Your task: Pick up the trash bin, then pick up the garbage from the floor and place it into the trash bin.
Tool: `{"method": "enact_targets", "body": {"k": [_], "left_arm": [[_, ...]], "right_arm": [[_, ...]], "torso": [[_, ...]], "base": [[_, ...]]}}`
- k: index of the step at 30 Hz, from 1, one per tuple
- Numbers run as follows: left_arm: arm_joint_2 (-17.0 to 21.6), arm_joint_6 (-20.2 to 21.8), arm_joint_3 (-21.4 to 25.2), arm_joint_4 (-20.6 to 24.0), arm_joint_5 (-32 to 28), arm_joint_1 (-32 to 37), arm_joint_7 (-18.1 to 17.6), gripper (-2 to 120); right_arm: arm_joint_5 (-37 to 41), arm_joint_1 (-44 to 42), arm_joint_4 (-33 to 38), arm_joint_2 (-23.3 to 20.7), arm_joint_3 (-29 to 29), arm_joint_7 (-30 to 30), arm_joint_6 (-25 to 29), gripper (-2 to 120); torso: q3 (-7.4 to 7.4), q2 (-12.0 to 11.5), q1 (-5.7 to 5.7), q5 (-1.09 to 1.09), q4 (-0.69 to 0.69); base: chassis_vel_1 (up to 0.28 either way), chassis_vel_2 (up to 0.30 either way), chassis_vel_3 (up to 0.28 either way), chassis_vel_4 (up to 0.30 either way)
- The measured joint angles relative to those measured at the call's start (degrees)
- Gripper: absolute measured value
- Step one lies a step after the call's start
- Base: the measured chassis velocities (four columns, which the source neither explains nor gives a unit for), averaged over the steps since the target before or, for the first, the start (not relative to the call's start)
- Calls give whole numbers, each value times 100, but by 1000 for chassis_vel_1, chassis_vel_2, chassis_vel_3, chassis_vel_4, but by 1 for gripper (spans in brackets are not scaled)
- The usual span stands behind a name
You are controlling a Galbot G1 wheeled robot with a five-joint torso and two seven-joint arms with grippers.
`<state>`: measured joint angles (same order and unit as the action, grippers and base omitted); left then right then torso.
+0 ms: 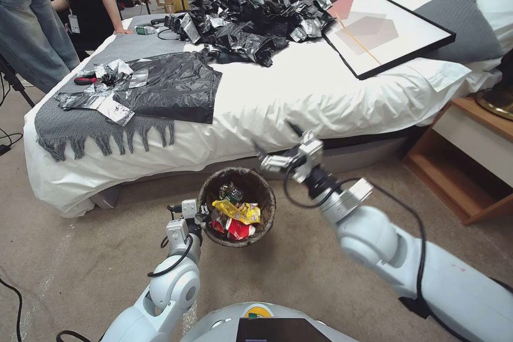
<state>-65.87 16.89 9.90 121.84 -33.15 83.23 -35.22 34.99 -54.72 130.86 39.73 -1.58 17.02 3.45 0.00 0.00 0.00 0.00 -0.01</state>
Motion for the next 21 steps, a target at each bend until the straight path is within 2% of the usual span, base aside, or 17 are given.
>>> {"method": "enact_targets", "body": {"k": [3,5,6,8,11,16,21], "left_arm": [[-12,-9,52,3,43,39,10,4],[-12,-10,58,5,50,40,11,4],[-12,-11,65,17,60,39,12,4],[-10,-12,67,26,59,38,13,4],[7,-12,74,38,57,39,12,4],[19,-12,75,60,54,39,9,4],[42,-13,115,79,58,52,8,4]], "right_arm": [[-111,-316,-15,145,804,283,-340,100],[-156,-438,-27,190,1033,324,-410,100],[-231,-802,-30,316,1558,401,-555,100],[-276,-994,-31,376,1774,421,-586,100],[-695,-1858,-103,739,2482,432,-544,100],[-1080,-2389,-197,1014,2722,416,-437,100],[-1793,-2999,-444,1414,2873,280,-195,100]], "torso": [[0,0,0,1,2],[0,0,0,1,4],[0,0,0,1,2],[0,0,0,1,1],[0,0,0,1,-2],[0,0,0,-1,1],[0,0,0,0,0]], "base": [[0,0,0,0],[0,0,0,0],[0,0,0,0],[0,0,0,0],[0,0,0,0],[0,0,0,0],[0,0,0,0]]}}
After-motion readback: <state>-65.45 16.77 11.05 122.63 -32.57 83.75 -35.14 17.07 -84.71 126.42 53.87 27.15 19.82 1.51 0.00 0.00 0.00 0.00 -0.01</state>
